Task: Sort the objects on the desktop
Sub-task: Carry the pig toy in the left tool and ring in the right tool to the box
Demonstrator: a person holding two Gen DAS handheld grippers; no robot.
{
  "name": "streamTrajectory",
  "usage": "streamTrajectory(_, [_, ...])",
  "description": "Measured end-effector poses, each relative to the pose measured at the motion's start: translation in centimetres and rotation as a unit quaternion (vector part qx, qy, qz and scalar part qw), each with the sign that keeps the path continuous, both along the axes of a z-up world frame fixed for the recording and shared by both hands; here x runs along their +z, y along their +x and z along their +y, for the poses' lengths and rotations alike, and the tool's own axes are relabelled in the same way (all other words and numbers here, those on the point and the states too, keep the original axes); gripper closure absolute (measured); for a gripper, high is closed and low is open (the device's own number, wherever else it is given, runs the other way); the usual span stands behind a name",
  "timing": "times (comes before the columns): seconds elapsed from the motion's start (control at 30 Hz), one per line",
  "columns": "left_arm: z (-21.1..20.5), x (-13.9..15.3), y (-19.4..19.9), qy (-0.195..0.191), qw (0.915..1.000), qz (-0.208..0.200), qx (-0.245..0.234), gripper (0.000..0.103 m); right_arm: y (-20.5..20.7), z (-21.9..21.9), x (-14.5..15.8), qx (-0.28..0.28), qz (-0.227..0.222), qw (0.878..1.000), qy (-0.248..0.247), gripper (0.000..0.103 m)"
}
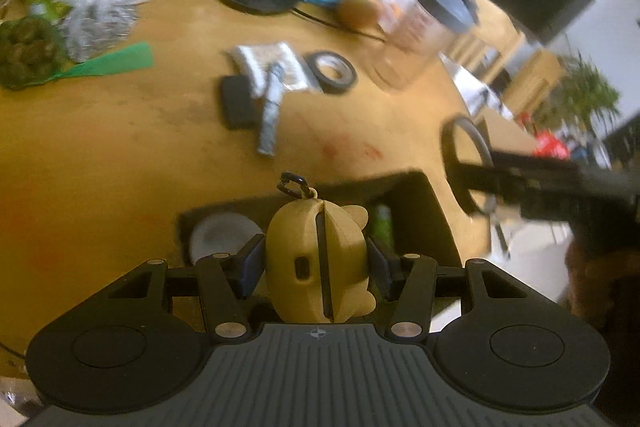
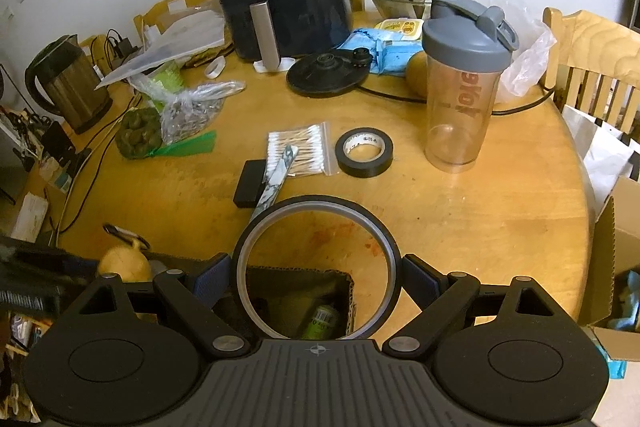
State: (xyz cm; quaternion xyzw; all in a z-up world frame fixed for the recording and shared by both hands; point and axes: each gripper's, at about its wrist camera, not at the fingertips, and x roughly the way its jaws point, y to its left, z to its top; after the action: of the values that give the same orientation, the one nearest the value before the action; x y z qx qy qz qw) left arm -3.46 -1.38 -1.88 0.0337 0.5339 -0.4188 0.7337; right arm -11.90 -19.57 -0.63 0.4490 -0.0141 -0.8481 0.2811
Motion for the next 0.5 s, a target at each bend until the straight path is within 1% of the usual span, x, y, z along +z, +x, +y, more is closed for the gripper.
streamTrajectory(0.13, [-1.2,-0.5,-1.7,0.017,0.9983,-0.02,-0.052,0.05,0.3,0.2,-0.1,-0.005,-0.003,1.0,0.0,0.012])
streamTrajectory(0.27, [-2.3,-1.0,-3.2,0.033,0.9935,-0.038,-0.102,0.05,0.7,0.6,-0.3,-0.015,-0.006,1.0,0.0,0.012])
streamTrajectory(0.43, [-3.1,-1.5,-4.4,0.052,0.9864,-0.054,-0.146,0.049,1.2,1.2,-0.6,-0.028,-0.012,1.0,0.0,0.012])
streamTrajectory(0.5, [-3.3,-1.7,-4.7,0.057,0.985,-0.058,-0.153,0.049,1.3,1.4,-0.7,-0.031,-0.014,0.999,-0.001,0.012])
